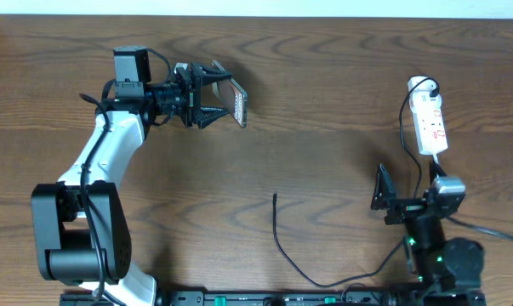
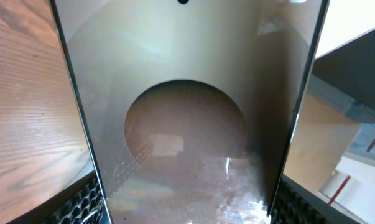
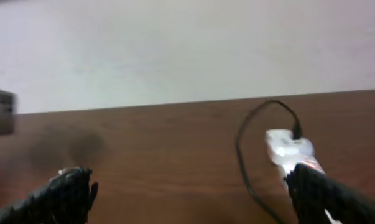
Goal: Plug charger to phone and switch on socket
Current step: 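Move the right gripper toward the phone held by the left gripper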
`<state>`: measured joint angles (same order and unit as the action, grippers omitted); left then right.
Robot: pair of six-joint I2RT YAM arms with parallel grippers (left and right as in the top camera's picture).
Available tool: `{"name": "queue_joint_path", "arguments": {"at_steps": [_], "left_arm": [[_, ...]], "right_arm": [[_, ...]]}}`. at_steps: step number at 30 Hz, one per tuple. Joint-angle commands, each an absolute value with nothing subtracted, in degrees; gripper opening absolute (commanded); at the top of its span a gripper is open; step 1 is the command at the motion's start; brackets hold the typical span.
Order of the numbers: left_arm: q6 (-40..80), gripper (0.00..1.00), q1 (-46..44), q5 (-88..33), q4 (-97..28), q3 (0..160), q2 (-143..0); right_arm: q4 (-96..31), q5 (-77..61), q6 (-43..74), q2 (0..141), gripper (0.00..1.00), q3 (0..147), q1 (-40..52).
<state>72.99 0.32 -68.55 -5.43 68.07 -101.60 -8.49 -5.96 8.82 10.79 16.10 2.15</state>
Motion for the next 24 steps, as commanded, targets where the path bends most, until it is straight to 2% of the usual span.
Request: {"name": "queue_joint_path", "arguments": {"at_steps": [1,9,11,12,17,24], "left_arm": [[71.8,0.08,0.6,-68.1,-5.0,68.8,-101.2],[71.8,0.07,0.6,-64.5,-5.1,68.8,-101.2],[71.8,0.07,0.6,-62.2,-5.3,68.8,-101.2],[71.8,0.07,0.6,-60.7,-5.8,68.8,-101.2],[71.6,0.07,0.6,-57.8,-7.7,68.8,-101.2],[71.6,0.07,0.6,-56.0,-7.7,68.8,-101.2]], "right_arm": [[-8.5,-17.5,13.1,21.1,0.99,23.5,2.3],[-4.4,-50.5,17.0,53.3,0.99,38.7,2.3],[9.5,-65.0,20.8,65.9,0.99,40.4,2.4],[15.4,-67.1,24.8,70.1,0.99,40.4,2.7],[27.6,-67.4,34.8,80.6,0.99,40.4,4.1],[30.0,-62.5,44.6,88.5,0.99,40.4,5.0]]}}
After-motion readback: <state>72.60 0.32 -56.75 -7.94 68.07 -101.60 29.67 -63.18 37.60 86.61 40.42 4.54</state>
